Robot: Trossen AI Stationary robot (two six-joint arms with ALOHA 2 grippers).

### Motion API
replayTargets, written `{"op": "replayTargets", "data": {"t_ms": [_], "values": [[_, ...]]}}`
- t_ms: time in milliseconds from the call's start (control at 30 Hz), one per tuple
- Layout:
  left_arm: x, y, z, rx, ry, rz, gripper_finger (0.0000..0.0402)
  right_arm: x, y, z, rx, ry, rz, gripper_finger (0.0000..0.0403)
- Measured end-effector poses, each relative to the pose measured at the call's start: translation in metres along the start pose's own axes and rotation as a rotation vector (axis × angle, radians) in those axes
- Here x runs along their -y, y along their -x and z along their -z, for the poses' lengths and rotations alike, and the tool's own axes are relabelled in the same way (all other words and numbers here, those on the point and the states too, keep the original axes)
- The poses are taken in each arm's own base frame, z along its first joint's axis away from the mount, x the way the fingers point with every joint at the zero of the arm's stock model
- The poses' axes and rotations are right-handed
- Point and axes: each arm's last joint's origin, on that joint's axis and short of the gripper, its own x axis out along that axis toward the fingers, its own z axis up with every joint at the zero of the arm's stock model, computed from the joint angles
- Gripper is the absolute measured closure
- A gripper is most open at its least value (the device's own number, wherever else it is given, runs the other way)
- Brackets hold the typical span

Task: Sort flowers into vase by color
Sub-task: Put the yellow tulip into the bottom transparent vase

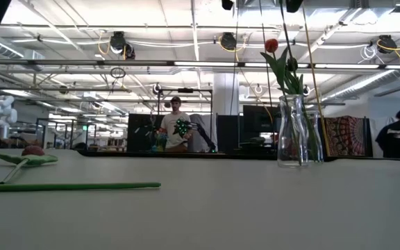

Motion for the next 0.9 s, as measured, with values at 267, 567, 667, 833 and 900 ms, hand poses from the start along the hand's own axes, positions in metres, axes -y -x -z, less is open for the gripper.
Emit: {"op": "replayTargets", "data": {"t_ms": [267, 567, 667, 833, 900], "values": [[0.005, 0.000, -0.001, 0.003, 0.001, 0.009, 0.0365, -0.002, 0.002, -0.001, 0.008, 0.027, 0.003, 0.0398], [0.005, 0.010, -0.009, -0.042, -0.010, -0.122, 0.0307, -0.011, 0.016, -0.009, 0.054, 0.079, 0.024, 0.0401], [0.003, 0.017, -0.016, -0.071, -0.024, -0.182, 0.0300, -0.016, 0.026, -0.011, 0.069, 0.107, 0.074, 0.0402], [-0.002, 0.034, -0.027, -0.153, -0.086, -0.257, 0.0299, -0.024, 0.048, -0.010, 0.056, 0.147, 0.217, 0.0402], [-0.003, 0.038, -0.030, -0.175, -0.096, -0.303, 0.0299, -0.027, 0.058, -0.008, 0.040, 0.168, 0.285, 0.0402]]}}
